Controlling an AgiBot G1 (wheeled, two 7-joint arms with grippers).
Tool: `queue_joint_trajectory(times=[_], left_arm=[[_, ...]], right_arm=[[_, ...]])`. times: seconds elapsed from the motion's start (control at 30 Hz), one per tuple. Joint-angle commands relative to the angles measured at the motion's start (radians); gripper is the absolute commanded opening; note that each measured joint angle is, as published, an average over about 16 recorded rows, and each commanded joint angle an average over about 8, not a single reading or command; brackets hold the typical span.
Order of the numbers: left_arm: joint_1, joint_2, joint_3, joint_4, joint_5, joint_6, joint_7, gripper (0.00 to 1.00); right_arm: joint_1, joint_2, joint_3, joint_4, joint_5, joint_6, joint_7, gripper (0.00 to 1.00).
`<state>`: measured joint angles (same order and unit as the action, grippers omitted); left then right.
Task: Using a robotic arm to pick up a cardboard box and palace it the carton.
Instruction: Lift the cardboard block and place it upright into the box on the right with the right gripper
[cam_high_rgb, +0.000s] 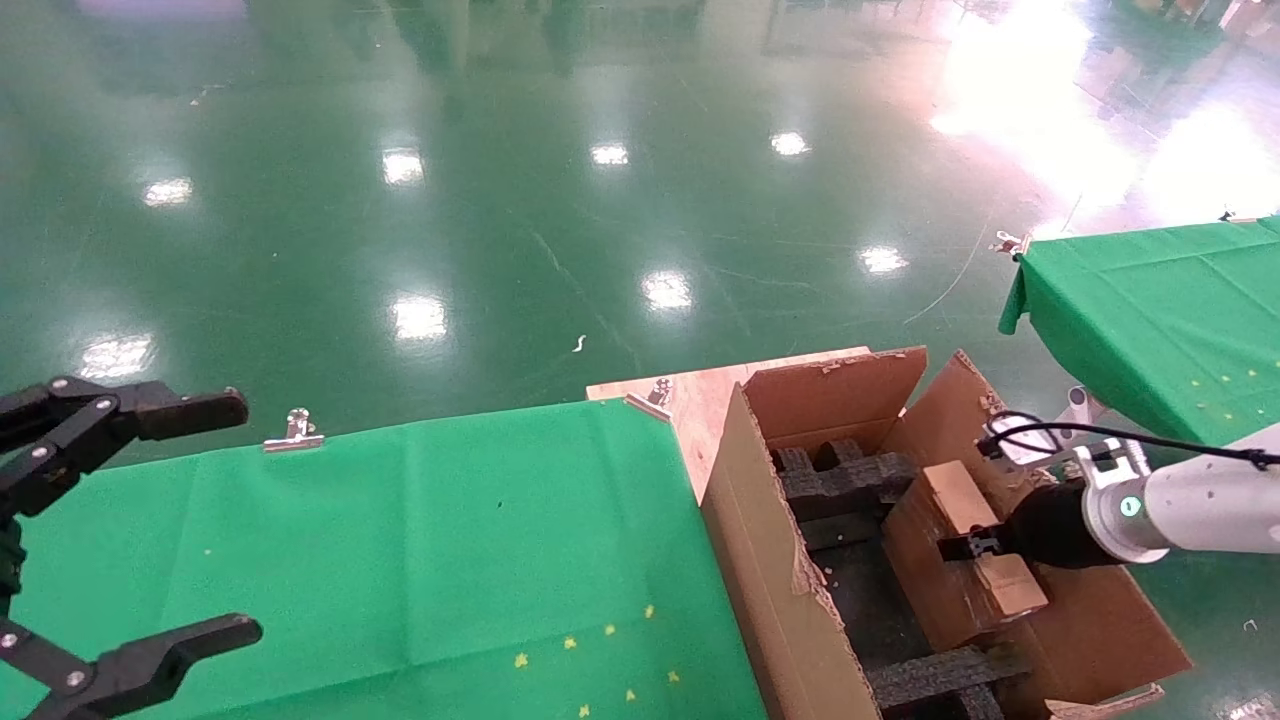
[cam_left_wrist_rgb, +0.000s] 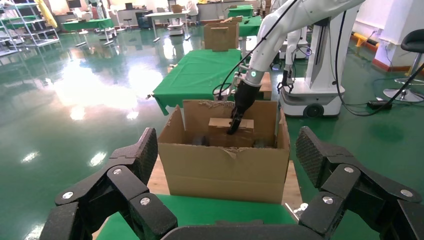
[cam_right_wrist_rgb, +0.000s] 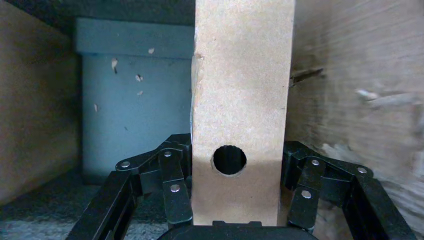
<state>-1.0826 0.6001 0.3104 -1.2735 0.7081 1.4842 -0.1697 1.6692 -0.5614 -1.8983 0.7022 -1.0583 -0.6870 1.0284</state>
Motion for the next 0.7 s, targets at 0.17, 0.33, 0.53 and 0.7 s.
queue_joint_trajectory(times=[0.17, 0.33, 0.53, 0.7], left_arm=[[0.0, 0.0, 0.0, 0.0, 0.0, 0.0, 0.0, 1.0], [0.0, 0.0, 0.0, 0.0, 0.0, 0.0, 0.0, 1.0], [0.0, 0.0, 0.0, 0.0, 0.0, 0.0, 0.0, 1.0], [0.0, 0.0, 0.0, 0.0, 0.0, 0.0, 0.0, 1.0]], right_arm=[[-0.047, -0.042, 0.013, -0.064, 0.03, 0.004, -0.047, 0.04], [-0.069, -0.066, 0.021, -0.103, 0.049, -0.002, -0.066, 0.66], [-0.076, -0.074, 0.024, -0.116, 0.056, -0.006, -0.073, 1.0], [-0.072, -0.068, 0.023, -0.108, 0.052, -0.005, -0.069, 1.0]])
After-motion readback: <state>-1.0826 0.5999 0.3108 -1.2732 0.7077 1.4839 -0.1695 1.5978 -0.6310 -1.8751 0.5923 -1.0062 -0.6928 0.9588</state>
